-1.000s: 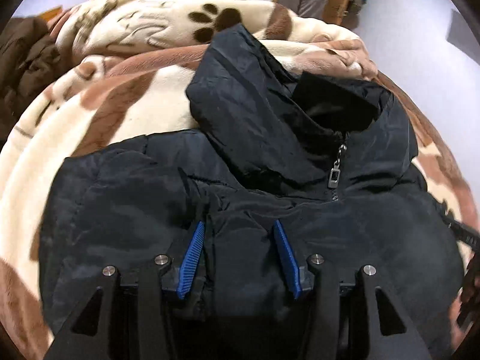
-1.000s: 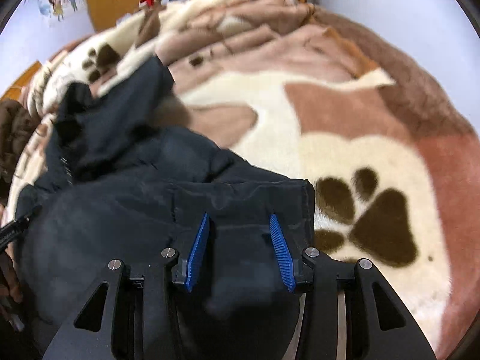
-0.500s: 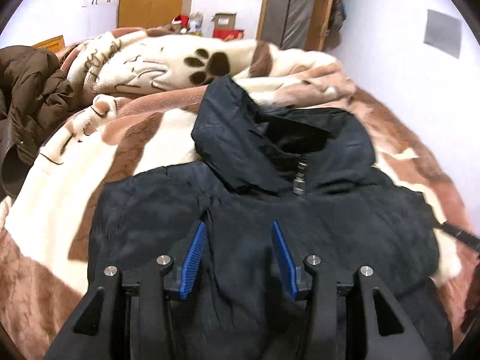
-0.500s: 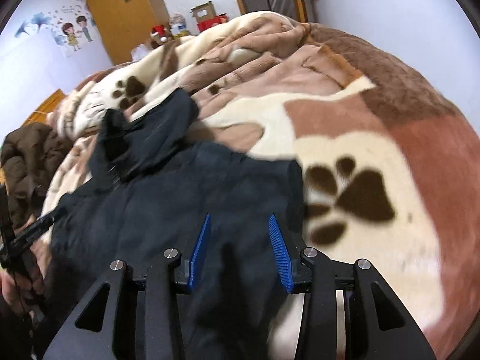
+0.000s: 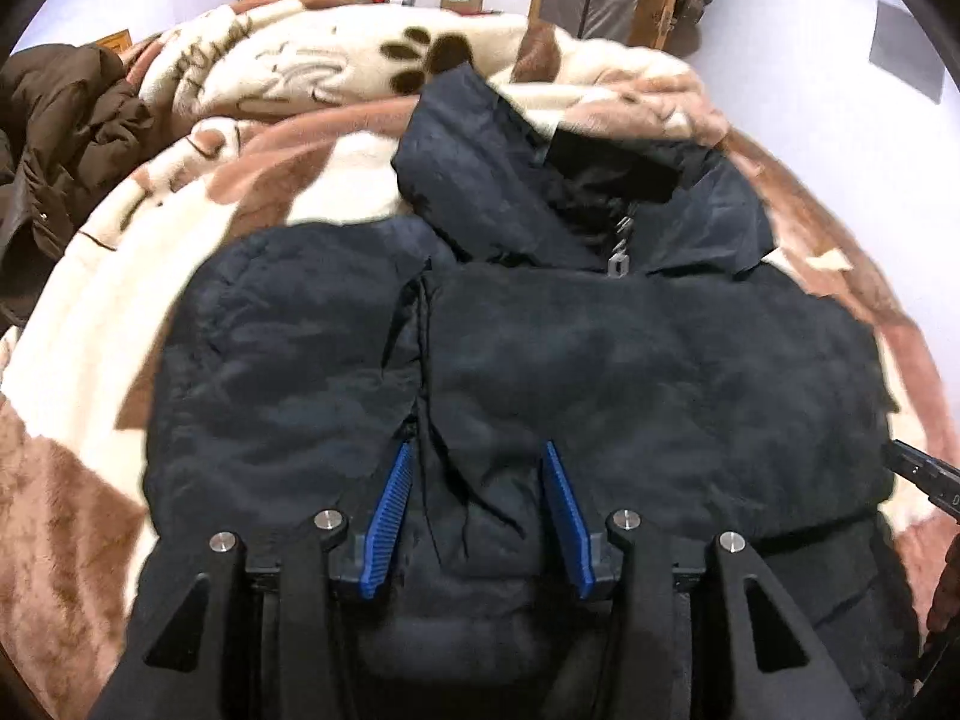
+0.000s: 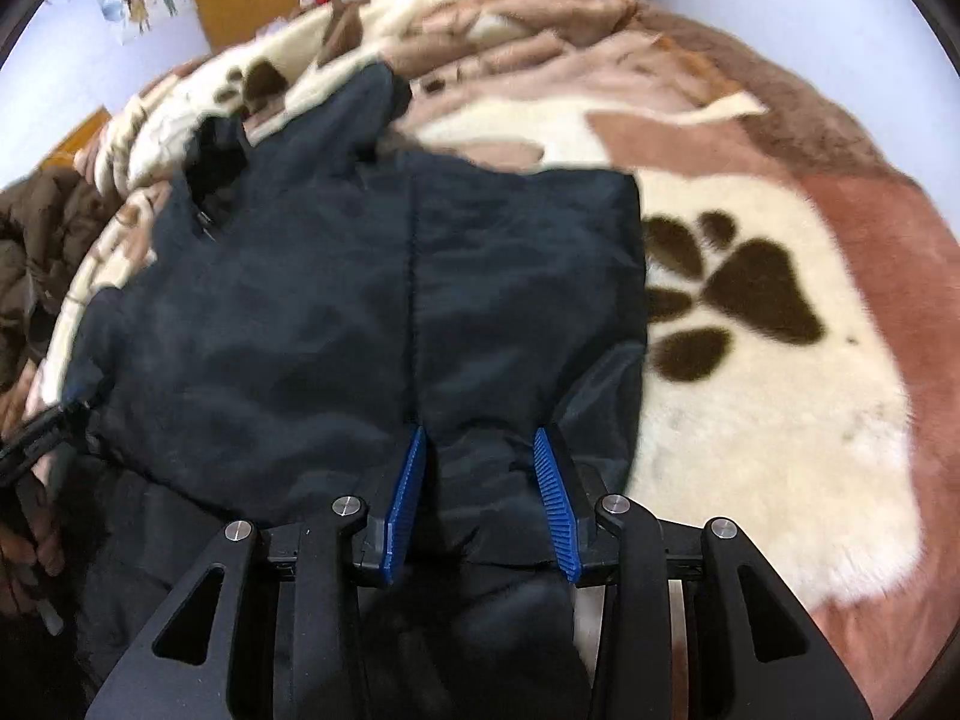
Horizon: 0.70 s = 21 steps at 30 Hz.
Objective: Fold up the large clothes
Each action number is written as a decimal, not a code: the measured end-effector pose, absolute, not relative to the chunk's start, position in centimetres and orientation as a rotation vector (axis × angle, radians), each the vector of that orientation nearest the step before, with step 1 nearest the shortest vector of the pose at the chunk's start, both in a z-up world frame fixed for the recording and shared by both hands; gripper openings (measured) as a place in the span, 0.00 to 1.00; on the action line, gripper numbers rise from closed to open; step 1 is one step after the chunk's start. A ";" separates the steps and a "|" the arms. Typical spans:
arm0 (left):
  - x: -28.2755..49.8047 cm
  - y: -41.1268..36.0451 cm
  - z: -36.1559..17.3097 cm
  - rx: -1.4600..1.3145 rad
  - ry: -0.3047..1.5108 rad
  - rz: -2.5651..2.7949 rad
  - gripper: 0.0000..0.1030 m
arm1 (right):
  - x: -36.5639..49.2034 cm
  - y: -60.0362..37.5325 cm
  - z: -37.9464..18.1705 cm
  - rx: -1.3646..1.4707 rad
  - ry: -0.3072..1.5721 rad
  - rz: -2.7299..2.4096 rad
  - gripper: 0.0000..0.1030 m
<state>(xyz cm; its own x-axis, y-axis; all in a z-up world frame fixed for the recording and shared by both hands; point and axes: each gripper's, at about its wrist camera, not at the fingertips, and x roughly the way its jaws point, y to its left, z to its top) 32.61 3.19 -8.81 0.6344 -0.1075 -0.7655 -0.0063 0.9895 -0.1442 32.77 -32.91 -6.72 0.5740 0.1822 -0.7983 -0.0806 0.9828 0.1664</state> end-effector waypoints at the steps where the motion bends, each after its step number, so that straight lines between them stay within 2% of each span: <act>1: 32.2 3.2 -8.3 -0.128 0.868 -0.062 0.46 | 32.2 -32.5 -6.0 0.115 0.924 0.169 0.38; 5: 33.1 3.6 -7.5 -0.104 0.851 -0.044 0.46 | 32.3 -29.8 -4.9 0.074 0.892 0.230 0.38; 9: 35.0 3.7 -10.0 -0.106 0.923 -0.021 0.49 | 34.9 -27.0 -8.4 0.006 0.997 0.240 0.38; 12: 34.8 3.2 -10.8 -0.076 0.912 -0.019 0.49 | 35.4 -26.5 -9.8 -0.030 0.997 0.227 0.38; 21: 31.4 3.2 -7.6 -0.117 0.918 -0.007 0.48 | 31.8 -27.8 -5.3 0.041 0.945 0.180 0.38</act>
